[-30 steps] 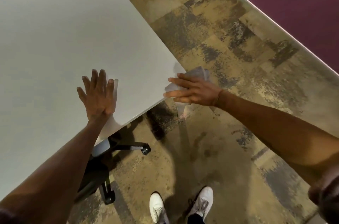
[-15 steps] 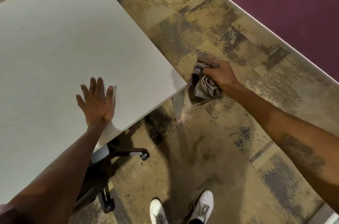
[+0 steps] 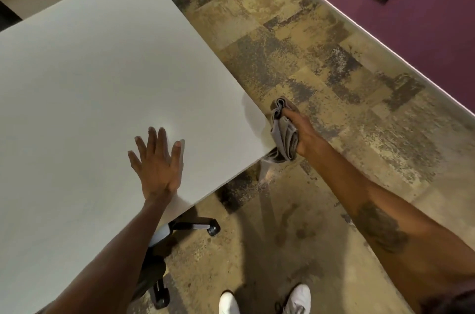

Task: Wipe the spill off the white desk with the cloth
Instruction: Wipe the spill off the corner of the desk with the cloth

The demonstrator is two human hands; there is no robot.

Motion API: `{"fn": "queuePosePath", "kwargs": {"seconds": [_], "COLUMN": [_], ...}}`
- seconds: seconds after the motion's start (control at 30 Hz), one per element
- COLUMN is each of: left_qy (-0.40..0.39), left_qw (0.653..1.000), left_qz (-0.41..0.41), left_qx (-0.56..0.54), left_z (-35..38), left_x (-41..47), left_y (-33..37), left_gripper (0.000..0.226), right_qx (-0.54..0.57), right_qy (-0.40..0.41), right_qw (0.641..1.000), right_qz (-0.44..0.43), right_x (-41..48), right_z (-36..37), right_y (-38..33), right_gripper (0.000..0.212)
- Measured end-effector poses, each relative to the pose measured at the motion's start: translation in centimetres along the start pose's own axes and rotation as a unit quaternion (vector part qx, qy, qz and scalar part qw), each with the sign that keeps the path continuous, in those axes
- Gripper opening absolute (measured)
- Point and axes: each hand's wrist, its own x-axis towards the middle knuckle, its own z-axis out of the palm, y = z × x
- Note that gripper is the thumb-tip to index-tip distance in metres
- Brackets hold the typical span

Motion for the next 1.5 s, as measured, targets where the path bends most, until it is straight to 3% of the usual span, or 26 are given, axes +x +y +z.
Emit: {"fn": "queuePosePath", "kwargs": {"seconds": [0.5, 0.67, 0.73, 0.97, 1.2, 1.5], "left_qy": [-0.04, 0.031, 0.02, -0.05, -0.045, -0.054], "left_qw": [0.999, 0.999, 0.999, 0.999, 0.999, 0.998], "left_qz": [-0.011, 0.035, 0.027, -0.008, 0.005, -0.008], "left_qx": [-0.032, 0.003, 0.005, -0.008, -0.019, -0.027], "left_z": [-0.7, -1.0, -1.5, -2.3, -1.8, -2.1], "left_x": [-0.4, -0.5, -0.3, 0.3, 0.4, 0.7], "left_y": [0.5, 0.8, 1.2, 1.2, 0.7, 0.8], "left_gripper": [0.078, 0.069, 0.07, 0.076, 0.075, 0.075], "right_qx": [-0.11, -0.097, -0.101, -0.136, -0.183, -0.194], "right_qy": [0.084, 0.123, 0.124, 0.125, 0.084, 0.002], "right_qw": [0.99, 0.988, 0.987, 0.979, 0.939, 0.937], "right_qz": [0.019, 0.005, -0.003, -0.082, -0.279, -0.289], "right_x": [5.3, 8.5, 9.7, 13.4, 13.9, 13.3], "right_z": [6.4, 10.4, 11.4, 16.9, 22.1, 21.2], "right_y": [-2.8, -3.9, -4.1, -5.4, -5.2, -5.3], "right_gripper": [0.039, 0.043, 0.046, 0.045, 0.049, 0.05]}}
